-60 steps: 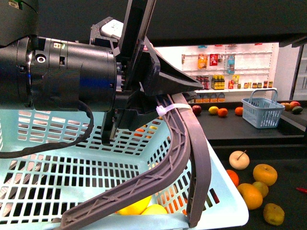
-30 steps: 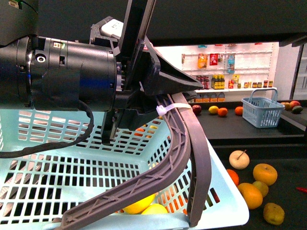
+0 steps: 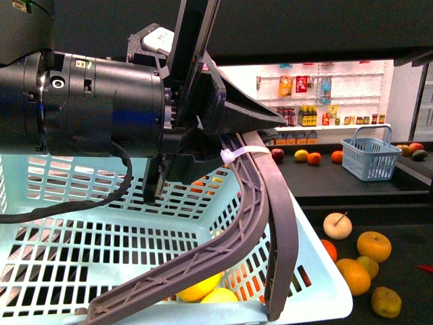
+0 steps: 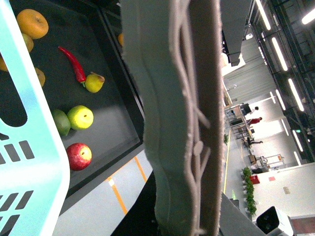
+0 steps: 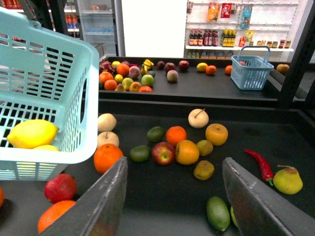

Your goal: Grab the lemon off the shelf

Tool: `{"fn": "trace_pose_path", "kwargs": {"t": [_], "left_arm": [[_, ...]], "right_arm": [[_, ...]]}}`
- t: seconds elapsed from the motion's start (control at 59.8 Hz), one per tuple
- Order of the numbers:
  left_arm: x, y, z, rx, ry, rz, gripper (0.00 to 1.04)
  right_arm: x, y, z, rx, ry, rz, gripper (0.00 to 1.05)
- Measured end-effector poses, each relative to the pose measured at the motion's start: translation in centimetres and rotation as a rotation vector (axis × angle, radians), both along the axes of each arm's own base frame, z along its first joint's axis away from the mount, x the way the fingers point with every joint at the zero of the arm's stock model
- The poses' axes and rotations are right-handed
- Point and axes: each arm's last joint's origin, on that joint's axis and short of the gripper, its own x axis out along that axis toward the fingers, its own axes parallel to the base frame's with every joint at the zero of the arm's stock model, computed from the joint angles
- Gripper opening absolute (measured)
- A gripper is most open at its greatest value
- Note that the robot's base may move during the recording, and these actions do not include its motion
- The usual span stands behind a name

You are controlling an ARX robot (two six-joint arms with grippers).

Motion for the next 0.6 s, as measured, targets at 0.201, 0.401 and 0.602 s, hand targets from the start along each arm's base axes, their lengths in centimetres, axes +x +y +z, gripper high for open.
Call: {"fn": "trace_pose_path", "kwargs": {"t": [0.201,0.401,0.602], "left_arm": [[0.00,0.00,0.00,0.000,0.000,0.000,0.09],[0.00,0.00,0.00,0.000,0.000,0.000,0.09],[0.88,0.76,0.05,-0.005,0.042,0.288,0.09]], "right_arm": [[0.00,0.00,0.00,0.000,0.000,0.000,0.95],[0.00,0.00,0.00,0.001,0.000,0.000,1.02],[0.00,0.00,0.01,0.001,-0.001,0.000,1.02]]}}
